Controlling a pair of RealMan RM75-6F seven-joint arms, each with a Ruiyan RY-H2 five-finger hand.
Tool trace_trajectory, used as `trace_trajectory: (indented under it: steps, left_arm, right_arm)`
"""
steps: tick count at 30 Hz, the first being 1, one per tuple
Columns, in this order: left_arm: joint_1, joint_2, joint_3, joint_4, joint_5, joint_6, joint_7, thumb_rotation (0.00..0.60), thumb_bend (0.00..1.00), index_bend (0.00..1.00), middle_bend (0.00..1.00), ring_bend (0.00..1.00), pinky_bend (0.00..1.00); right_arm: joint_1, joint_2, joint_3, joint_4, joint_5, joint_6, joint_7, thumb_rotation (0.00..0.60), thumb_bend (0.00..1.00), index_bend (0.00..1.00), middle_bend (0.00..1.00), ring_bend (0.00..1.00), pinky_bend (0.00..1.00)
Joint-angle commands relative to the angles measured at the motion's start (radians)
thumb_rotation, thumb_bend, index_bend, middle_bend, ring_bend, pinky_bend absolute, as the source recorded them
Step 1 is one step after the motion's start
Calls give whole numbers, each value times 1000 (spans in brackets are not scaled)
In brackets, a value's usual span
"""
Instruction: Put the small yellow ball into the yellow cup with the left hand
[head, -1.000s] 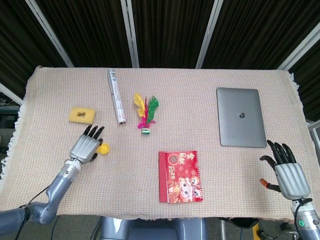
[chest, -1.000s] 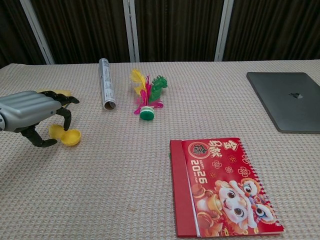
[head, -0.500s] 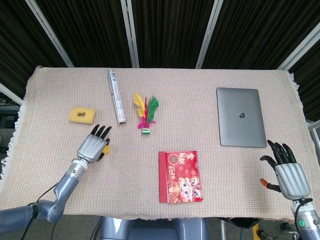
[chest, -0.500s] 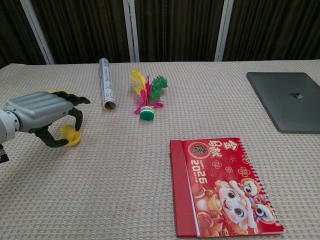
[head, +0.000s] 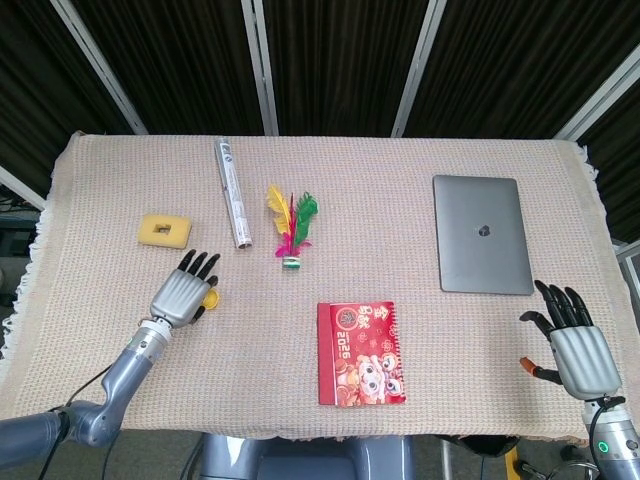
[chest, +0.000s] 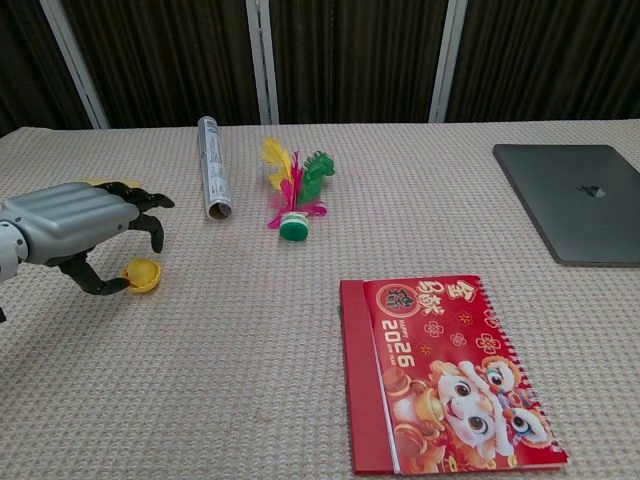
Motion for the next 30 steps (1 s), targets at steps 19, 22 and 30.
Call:
trace_trajectory:
  steps: [19,22,30]
  left_arm:
    - [133,315,107,-204,243,226,-113,600,176,164,0,0,0]
    - [195,357,151,-241,277,285,-142,600,174,164,0,0,0]
    - [354,313,196,-179,309,434,-222,600,173,165,0,0,0]
  right_arm:
    - [-4,-1,1,-1,0,7,-7,600,0,351,0,0,0]
    - [-4,-2,1,-1,1,7,-9,600,0,343,0,0,0]
    - [0,-5,2,-4,5,-2,-16,600,0,341,0,0,0]
